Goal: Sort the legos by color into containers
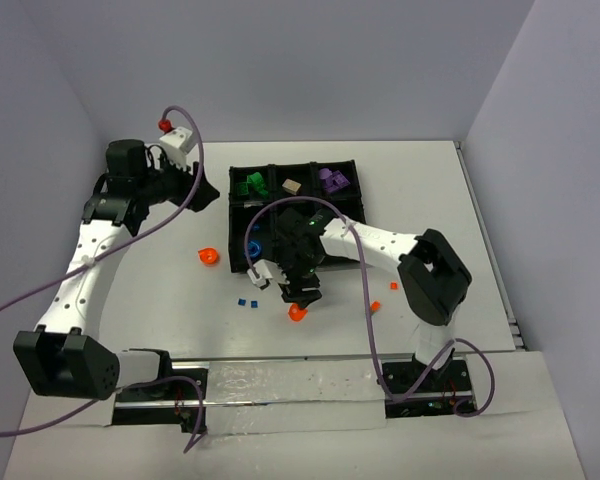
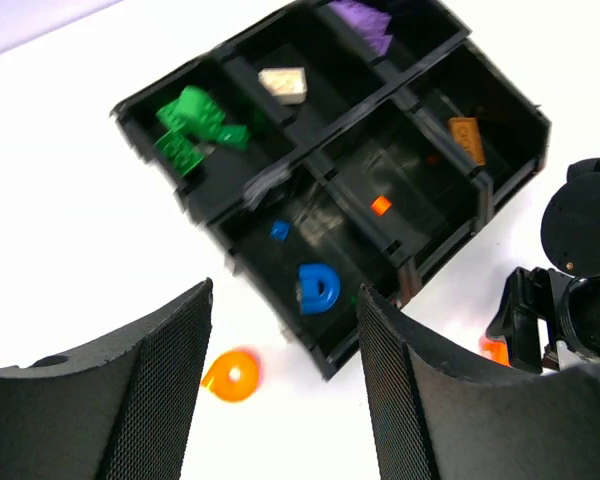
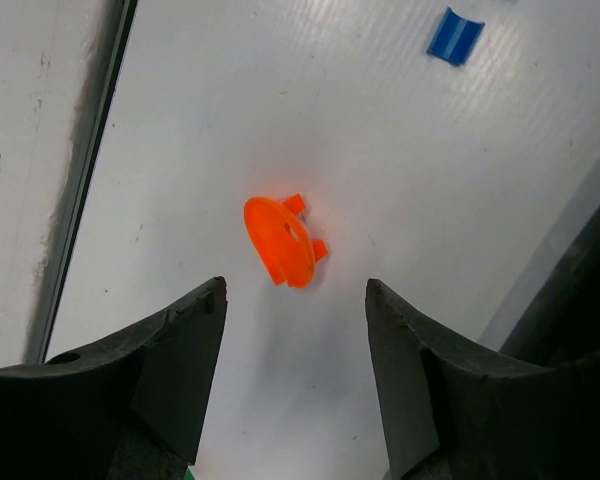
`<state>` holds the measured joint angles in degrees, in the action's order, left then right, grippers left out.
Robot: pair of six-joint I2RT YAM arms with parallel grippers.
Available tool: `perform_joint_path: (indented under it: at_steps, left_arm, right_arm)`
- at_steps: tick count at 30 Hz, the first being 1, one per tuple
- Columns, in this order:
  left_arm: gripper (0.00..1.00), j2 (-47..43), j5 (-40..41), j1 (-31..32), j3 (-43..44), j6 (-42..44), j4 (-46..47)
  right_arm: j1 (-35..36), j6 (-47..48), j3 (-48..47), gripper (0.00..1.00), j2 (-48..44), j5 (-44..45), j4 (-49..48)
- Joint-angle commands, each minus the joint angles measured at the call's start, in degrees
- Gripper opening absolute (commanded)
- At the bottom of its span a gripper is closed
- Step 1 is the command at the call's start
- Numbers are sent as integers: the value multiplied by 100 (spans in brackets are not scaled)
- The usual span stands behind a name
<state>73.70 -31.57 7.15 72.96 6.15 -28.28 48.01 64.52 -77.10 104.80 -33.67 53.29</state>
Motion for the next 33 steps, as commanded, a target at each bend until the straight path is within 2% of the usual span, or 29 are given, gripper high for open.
perform_joint_path:
  at_steps: [1, 9, 13, 16, 17, 21, 27, 33]
  left_arm:
    - [66, -285, -77, -345, -238, -145, -248]
    - [66, -611, 107, -698, -591, -167, -415]
    - [65, -803, 186, -968, -875, -211, -426]
    - [65, -920, 251, -1052, -1099, -201, -441]
    - [64, -933, 271, -1069, -1149, -190, -440]
    - [64, -1024, 371, -1119, -1434, -96, -371]
    - [65, -1148, 598, -1163, -2132, 368, -228]
    - [68, -937, 545, -1163, -2520, 845, -219]
  right_arm:
    - [151, 284, -371, 63, 303, -83, 397]
    - [253, 342, -306, 46, 708, 124, 279]
    - [262, 189, -178, 30, 825, 191, 76]
    - [253, -85, -123, 5, 770, 248, -141]
    - [250, -166, -87, 1, 713, 258, -183]
    - [151, -553, 2, 0, 181, 194, -304]
    - [-662, -1747, -611, 0, -731, -295, -429]
    - [-1601, -3298, -1059, 0, -757, 329, -1265]
